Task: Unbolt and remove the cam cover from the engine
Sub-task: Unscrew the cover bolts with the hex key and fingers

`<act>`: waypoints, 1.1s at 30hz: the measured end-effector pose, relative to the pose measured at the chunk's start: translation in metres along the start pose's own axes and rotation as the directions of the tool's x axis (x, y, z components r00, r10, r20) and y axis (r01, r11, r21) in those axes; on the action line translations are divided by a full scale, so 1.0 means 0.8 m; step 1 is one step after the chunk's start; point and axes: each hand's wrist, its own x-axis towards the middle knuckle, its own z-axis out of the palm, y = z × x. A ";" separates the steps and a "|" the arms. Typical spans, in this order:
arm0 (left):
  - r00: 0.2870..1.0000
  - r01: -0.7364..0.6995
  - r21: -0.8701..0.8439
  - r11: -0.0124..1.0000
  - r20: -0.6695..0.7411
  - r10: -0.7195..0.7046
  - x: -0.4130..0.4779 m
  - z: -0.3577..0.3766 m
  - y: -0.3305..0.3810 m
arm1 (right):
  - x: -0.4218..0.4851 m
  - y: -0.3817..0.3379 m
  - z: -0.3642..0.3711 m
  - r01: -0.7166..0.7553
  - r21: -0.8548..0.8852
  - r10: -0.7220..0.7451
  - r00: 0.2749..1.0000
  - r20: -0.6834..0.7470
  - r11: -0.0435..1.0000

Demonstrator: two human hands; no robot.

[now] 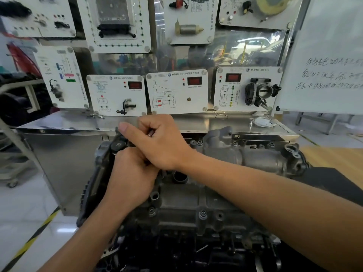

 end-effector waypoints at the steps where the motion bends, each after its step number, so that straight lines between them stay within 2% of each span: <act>1: 1.000 0.013 -0.088 0.996 -0.019 -0.015 0.000 -0.004 0.002 | -0.003 -0.003 -0.007 -0.075 0.059 0.072 0.996 0.055 0.995; 2: 0.997 0.059 -0.215 0.975 -0.040 -0.069 -0.001 -0.007 0.005 | -0.005 -0.007 -0.017 -0.138 0.111 0.124 0.985 0.121 0.984; 4: 0.980 0.182 -0.448 0.875 0.015 -0.196 0.000 -0.011 0.019 | -0.008 -0.019 -0.037 -0.223 0.179 0.179 0.956 0.234 0.958; 7: 0.979 0.204 -0.518 0.831 0.099 -0.179 0.004 -0.019 0.048 | -0.007 -0.048 -0.062 -0.233 0.174 0.181 0.945 0.272 0.957; 10: 0.965 0.130 -0.440 0.888 0.260 -0.013 0.008 -0.038 0.076 | -0.006 -0.087 -0.095 -0.063 -0.039 0.069 0.974 0.214 0.997; 12: 0.941 0.104 -0.341 0.934 0.337 0.018 0.009 -0.053 0.083 | -0.012 -0.110 -0.122 0.021 -0.211 0.037 0.963 0.268 0.977; 14: 0.934 0.081 -0.250 0.965 0.356 0.014 0.004 -0.063 0.085 | -0.030 -0.125 -0.149 0.058 -0.388 0.123 0.896 0.426 0.920; 16: 0.933 0.065 -0.197 0.978 0.358 0.010 -0.006 -0.065 0.083 | -0.053 -0.129 -0.163 0.073 -0.550 0.286 0.793 0.538 0.832; 17: 0.931 0.053 -0.186 0.981 0.364 0.019 -0.012 -0.062 0.084 | -0.064 -0.128 -0.165 0.081 -0.607 0.348 0.756 0.554 0.790; 19: 0.913 0.014 -0.154 0.988 0.405 0.050 -0.020 -0.049 0.087 | -0.084 -0.122 -0.164 0.066 -0.656 0.410 0.732 0.544 0.752; 24: 0.840 -0.085 -0.086 0.993 0.530 0.118 -0.023 -0.016 0.098 | -0.112 -0.114 -0.151 0.012 -0.694 0.422 0.787 0.451 0.720; 29: 0.828 -0.025 -0.126 0.992 0.554 0.091 -0.018 -0.009 0.092 | -0.126 -0.111 -0.142 -0.080 -0.690 0.389 0.869 0.305 0.719; 33: 0.811 -0.002 -0.166 0.986 0.577 0.099 -0.017 -0.008 0.089 | -0.132 -0.108 -0.135 -0.097 -0.681 0.360 0.897 0.256 0.726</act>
